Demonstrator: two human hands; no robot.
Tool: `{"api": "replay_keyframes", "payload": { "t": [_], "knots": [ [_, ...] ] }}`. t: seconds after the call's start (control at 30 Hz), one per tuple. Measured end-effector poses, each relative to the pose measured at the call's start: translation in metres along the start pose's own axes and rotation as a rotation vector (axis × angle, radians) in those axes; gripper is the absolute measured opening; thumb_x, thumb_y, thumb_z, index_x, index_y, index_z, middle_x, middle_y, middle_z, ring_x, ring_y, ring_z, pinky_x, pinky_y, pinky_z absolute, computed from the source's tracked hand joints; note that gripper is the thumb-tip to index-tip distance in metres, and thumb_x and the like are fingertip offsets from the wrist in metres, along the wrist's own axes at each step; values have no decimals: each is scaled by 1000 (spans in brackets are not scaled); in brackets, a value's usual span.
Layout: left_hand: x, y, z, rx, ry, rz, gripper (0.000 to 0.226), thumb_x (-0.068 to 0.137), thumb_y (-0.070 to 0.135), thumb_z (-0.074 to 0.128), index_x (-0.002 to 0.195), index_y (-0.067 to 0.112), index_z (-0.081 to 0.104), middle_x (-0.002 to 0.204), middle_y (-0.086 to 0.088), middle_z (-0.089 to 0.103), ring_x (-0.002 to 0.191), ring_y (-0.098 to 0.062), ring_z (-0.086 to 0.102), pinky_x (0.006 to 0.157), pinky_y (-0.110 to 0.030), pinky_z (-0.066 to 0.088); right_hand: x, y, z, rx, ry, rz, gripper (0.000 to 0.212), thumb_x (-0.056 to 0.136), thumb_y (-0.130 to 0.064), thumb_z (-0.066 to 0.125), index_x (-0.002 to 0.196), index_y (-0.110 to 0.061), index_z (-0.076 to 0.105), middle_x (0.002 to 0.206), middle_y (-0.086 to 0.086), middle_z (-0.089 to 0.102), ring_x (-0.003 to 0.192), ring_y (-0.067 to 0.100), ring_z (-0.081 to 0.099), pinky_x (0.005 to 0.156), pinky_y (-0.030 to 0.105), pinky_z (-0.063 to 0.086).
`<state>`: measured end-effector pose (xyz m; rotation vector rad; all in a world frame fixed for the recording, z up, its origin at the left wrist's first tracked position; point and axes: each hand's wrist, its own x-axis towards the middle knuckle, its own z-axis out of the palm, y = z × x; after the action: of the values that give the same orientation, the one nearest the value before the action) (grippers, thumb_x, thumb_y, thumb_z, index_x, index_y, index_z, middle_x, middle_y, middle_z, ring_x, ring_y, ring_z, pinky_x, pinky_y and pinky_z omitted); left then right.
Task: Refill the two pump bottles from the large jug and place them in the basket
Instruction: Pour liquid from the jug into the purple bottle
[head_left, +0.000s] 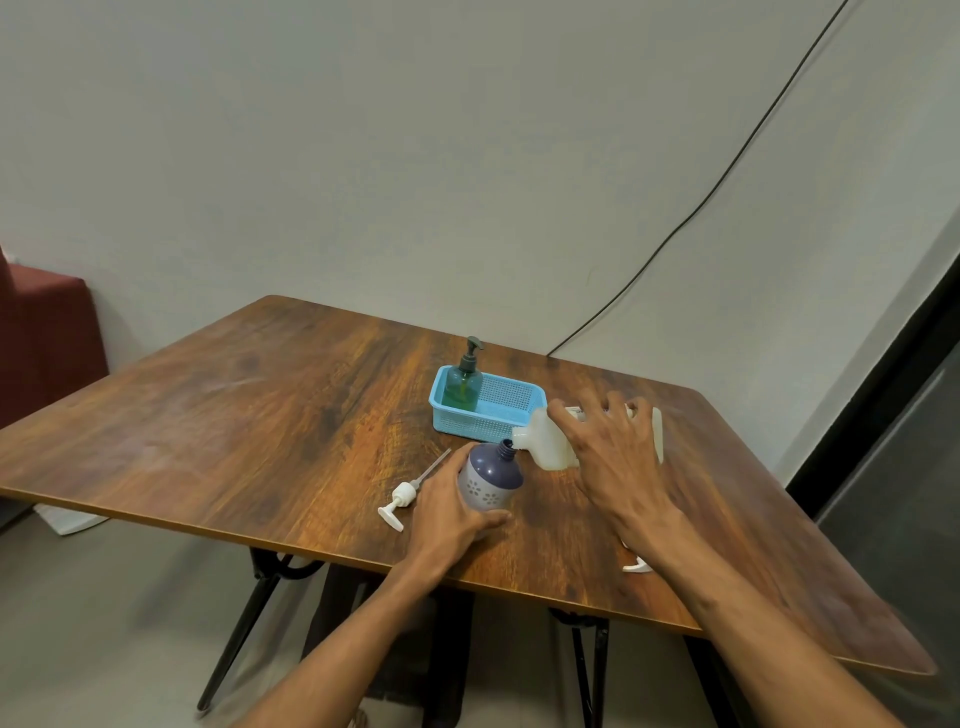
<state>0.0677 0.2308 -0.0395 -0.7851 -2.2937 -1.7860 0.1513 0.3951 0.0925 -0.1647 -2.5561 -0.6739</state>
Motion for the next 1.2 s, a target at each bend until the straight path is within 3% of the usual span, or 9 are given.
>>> {"api": "replay_keyframes", "payload": {
  "t": [0.5,1.2],
  "knots": [
    [0,0,1,4,-4,-3,88,54,47,91,131,35,52,117,19,63,108,4,60,95,-31,54,1,1,0,-9,-7,-5,76,52,-17,89,120,-24,57,109,13,60,89,36,58,77,54,43],
    [-1,2,-1,-11,-4,-15,91,50,55,88,132,34,52,119,17,64,110,0,61,96,-38,55,2,0,-4,1,19,-18,73,50,-14,90,116,-21,60,104,14,61,86,37,59,75,55,44]
  ]
}}
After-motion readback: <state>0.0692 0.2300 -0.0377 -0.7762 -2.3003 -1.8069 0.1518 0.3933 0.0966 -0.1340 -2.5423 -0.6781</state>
